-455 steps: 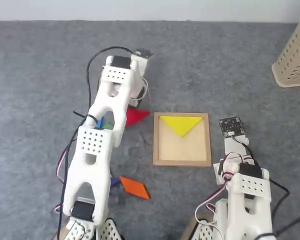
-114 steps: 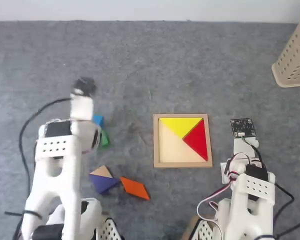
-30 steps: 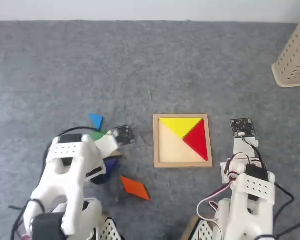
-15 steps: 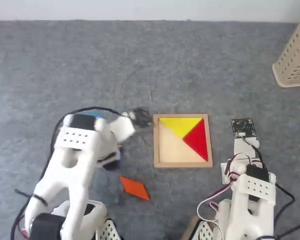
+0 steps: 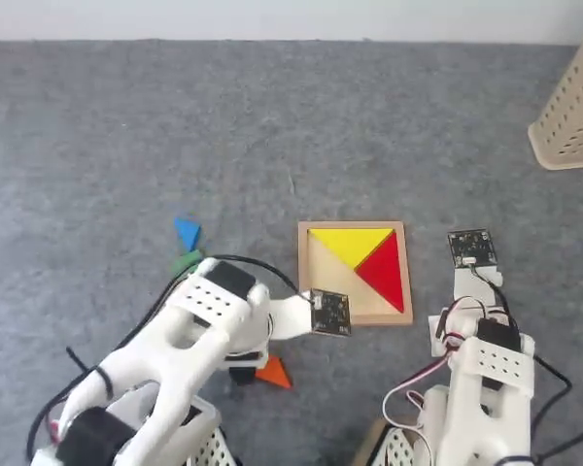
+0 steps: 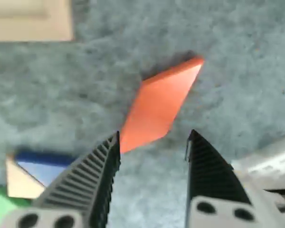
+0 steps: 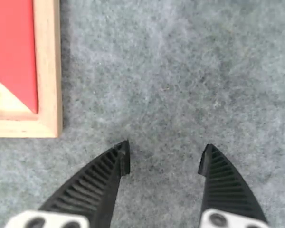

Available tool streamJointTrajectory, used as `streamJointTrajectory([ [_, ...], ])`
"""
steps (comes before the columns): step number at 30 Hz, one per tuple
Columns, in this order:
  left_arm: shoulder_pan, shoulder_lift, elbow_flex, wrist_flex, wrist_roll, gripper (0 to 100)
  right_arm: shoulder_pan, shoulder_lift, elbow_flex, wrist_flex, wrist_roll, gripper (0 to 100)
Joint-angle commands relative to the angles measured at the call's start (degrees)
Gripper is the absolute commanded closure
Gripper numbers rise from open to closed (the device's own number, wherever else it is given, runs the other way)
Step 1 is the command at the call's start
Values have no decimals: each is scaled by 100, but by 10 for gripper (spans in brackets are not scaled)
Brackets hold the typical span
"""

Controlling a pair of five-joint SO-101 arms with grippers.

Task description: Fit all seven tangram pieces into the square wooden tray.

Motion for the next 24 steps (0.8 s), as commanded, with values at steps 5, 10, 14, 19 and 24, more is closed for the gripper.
streamJointTrajectory([
  [5,-79,35,215,-721,264,787,-92,40,-26,-92,-9,757],
  [10,-79,35,629,-993,273,787,-92,40,-26,-92,-9,757],
  [14,-79,-9,901,-1284,299,789,-92,40,-26,-92,-9,757],
  [19,-79,-9,892,-1310,563,888,-92,40,-26,-92,-9,757],
  [24,-114,-18,884,-1284,563,934,-92,40,-26,-92,-9,757],
])
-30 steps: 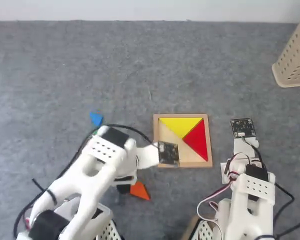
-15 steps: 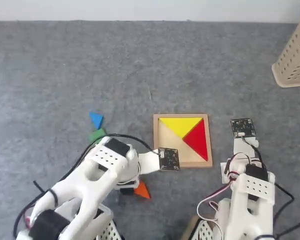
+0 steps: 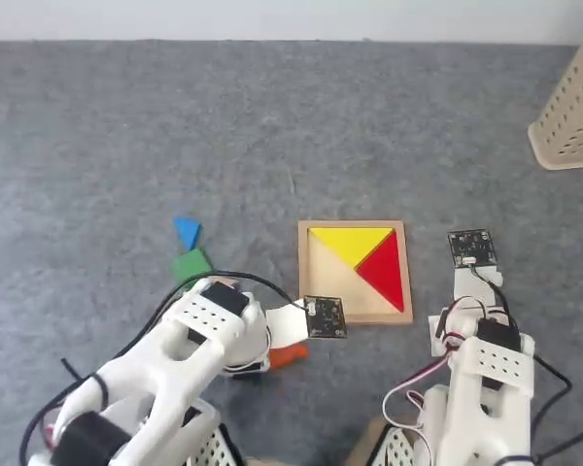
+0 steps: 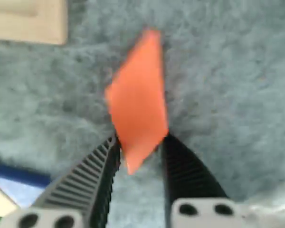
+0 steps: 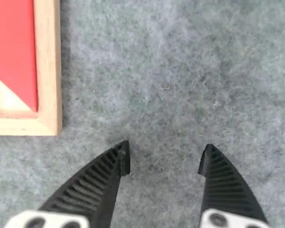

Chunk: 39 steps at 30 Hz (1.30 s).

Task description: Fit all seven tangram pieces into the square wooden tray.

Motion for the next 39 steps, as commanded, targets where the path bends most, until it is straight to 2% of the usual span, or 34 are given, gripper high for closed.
streamJointTrajectory([
  [1,-88,35,-31,-158,79,938,-92,40,-26,-92,-9,757],
  [6,-79,26,-681,826,62,966,-92,40,-26,-92,-9,757],
  [13,-79,26,-1815,2725,-114,962,-92,40,-26,-92,-9,757],
  [16,-97,26,-2097,2901,-97,961,-92,40,-26,-92,-9,757],
  [21,-97,88,-2088,2338,431,849,-92,40,-26,-92,-9,757],
  [25,-44,79,-1789,1741,510,783,-92,40,-26,-92,-9,757],
  [31,-44,97,-1068,413,712,747,-92,40,-26,-92,-9,757],
  [39,-44,97,-725,-316,712,724,-92,40,-26,-92,-9,757],
])
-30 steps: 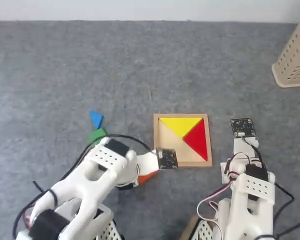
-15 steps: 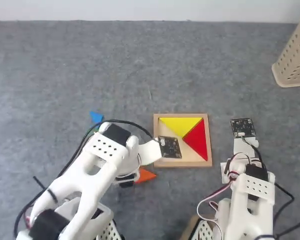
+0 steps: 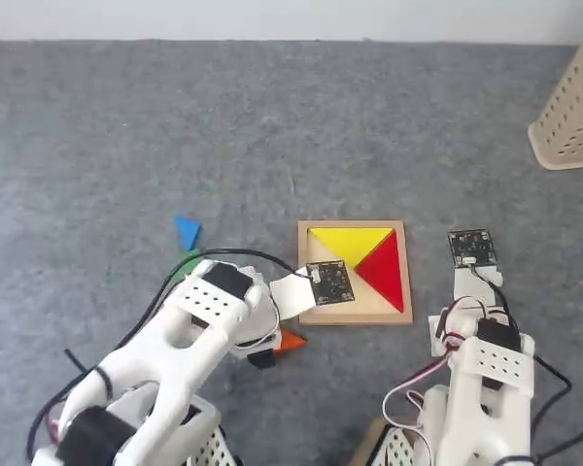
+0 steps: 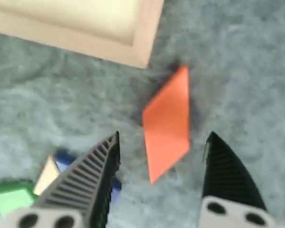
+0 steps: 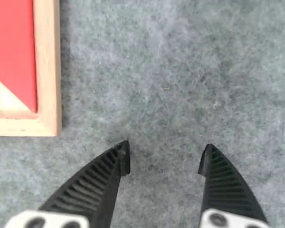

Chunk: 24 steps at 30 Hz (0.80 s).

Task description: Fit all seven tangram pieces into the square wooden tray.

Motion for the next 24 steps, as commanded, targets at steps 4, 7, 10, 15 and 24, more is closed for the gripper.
streamJointTrajectory([
  [4,18,18,374,-791,62,727,-92,40,-26,-92,-9,757],
  [7,18,18,488,-905,62,728,-92,40,-26,-92,-9,757],
  [10,18,18,514,-905,44,740,-92,40,-26,-92,-9,757],
  [15,378,18,778,-905,26,845,-92,40,-26,-92,-9,757],
  [24,615,-44,725,-334,-62,943,-92,40,-26,-92,-9,757],
])
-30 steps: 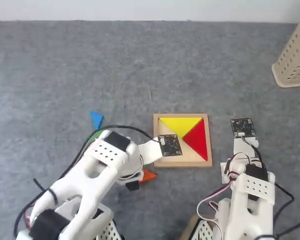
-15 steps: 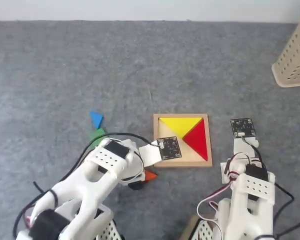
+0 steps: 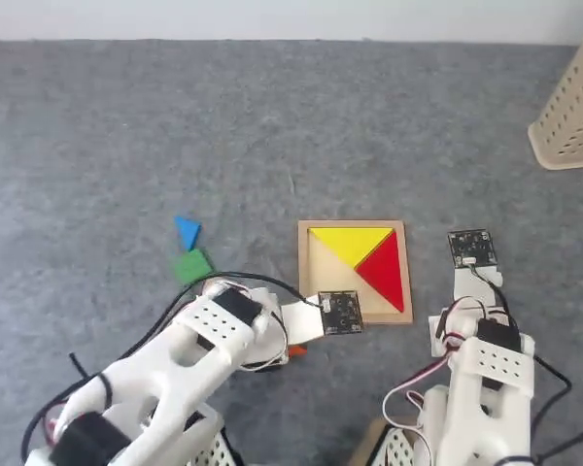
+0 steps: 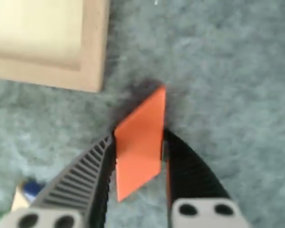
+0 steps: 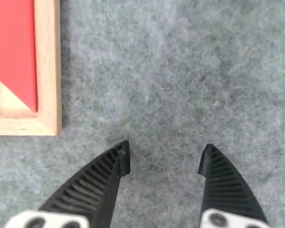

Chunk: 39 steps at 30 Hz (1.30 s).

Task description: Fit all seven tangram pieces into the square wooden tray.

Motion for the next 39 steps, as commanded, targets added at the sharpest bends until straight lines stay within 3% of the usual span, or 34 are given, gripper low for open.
streamJointTrajectory([
  [1,-35,53,-119,448,-202,949,-92,40,-26,-92,-9,757],
  [10,-185,53,-1305,2004,-378,986,-92,40,-26,-92,-9,757],
  [21,-721,70,-2897,2505,-237,987,-92,40,-26,-92,-9,757],
  [26,-897,105,-3319,1644,1248,985,-92,40,-26,-92,-9,757],
  [31,-615,237,-3301,738,2426,985,-92,40,-26,-92,-9,757],
  [35,-229,949,-3336,44,3200,985,-92,40,-26,-92,-9,757],
  [39,-62,1960,-3626,-571,4440,987,-92,40,-26,-92,-9,757],
])
